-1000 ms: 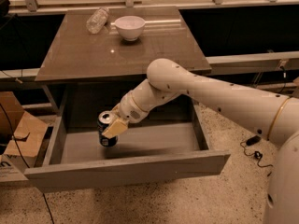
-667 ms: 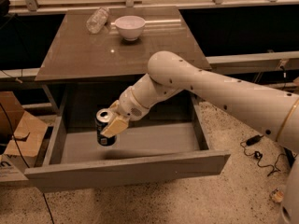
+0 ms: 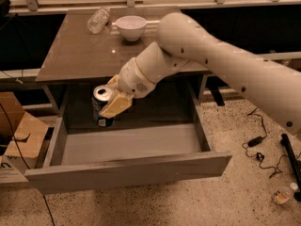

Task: Pick pepsi can from top drawer and place on counter

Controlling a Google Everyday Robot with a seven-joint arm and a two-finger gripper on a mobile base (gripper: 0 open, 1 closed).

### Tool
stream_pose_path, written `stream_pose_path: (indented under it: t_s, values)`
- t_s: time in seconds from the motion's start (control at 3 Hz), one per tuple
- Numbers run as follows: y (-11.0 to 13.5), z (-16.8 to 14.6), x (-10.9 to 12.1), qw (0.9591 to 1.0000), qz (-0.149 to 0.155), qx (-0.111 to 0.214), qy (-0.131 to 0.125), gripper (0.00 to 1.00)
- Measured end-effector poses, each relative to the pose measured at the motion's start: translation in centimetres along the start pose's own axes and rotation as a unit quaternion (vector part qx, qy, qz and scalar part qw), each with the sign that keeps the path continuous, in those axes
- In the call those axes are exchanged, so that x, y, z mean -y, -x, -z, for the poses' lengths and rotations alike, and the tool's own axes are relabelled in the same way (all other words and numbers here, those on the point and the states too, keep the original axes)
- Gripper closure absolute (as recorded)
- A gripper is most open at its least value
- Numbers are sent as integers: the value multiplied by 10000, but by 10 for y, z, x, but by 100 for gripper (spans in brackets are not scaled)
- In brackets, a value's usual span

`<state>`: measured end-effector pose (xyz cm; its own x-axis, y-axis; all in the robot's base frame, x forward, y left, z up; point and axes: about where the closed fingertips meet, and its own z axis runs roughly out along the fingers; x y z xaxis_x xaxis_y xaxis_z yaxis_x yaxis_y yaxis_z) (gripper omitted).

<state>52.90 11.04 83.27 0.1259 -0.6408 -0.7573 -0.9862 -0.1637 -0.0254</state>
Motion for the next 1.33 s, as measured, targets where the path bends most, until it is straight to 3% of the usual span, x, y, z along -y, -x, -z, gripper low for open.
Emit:
stream_pose_path:
  t_s: [0.33,0.67,1.0,1.33]
  values:
    - [44,49,15,9994,313,-108,-80,100]
    - [62,69,23,9987,455,-3,-229,100]
    - [53,67,34,9992,174,-123,-339,100]
    - [43,84,56,9963,-170,8,-837,100]
